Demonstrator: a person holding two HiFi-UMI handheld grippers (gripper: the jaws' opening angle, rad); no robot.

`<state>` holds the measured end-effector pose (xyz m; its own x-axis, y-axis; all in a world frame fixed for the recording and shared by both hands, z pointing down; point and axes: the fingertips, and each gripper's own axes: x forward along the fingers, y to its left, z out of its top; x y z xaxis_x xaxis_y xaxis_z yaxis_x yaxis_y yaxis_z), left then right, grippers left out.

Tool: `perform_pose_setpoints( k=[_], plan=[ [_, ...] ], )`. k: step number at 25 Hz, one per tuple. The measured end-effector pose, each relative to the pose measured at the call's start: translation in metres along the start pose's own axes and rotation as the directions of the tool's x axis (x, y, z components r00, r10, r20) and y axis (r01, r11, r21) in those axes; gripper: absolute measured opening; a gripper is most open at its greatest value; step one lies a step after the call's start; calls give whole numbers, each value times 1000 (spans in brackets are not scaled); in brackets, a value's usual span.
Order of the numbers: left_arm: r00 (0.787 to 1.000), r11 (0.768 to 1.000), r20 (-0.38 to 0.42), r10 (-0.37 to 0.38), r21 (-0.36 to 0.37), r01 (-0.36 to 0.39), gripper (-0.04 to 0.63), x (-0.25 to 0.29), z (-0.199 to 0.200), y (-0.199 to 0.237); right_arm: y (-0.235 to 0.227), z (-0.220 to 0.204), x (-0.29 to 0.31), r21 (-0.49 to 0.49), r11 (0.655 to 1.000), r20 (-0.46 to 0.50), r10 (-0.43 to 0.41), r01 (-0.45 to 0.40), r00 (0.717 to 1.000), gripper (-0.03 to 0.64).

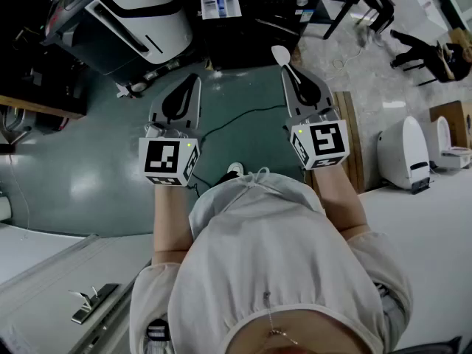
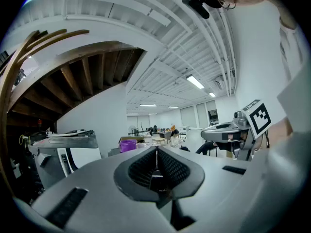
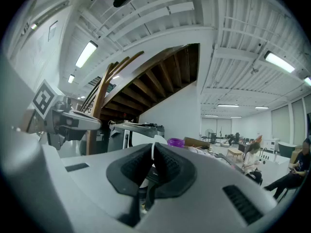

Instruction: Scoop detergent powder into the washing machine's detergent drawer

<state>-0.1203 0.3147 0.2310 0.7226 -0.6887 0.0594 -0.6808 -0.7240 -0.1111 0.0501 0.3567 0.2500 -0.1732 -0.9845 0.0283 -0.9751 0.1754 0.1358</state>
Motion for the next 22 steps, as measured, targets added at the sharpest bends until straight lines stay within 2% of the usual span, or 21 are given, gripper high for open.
perform_pose_setpoints(
  k=[14, 22],
  plan=[
    [1000, 1000, -4, 18, -24, -18, 26, 1, -11, 23, 8, -8, 17, 24, 1000, -21, -9, 10, 1000, 6],
    [1000, 999, -4, -11, -35, 11, 26, 5, -24, 67, 17, -5, 54, 21, 998, -24, -65, 65, 998, 8]
  ],
)
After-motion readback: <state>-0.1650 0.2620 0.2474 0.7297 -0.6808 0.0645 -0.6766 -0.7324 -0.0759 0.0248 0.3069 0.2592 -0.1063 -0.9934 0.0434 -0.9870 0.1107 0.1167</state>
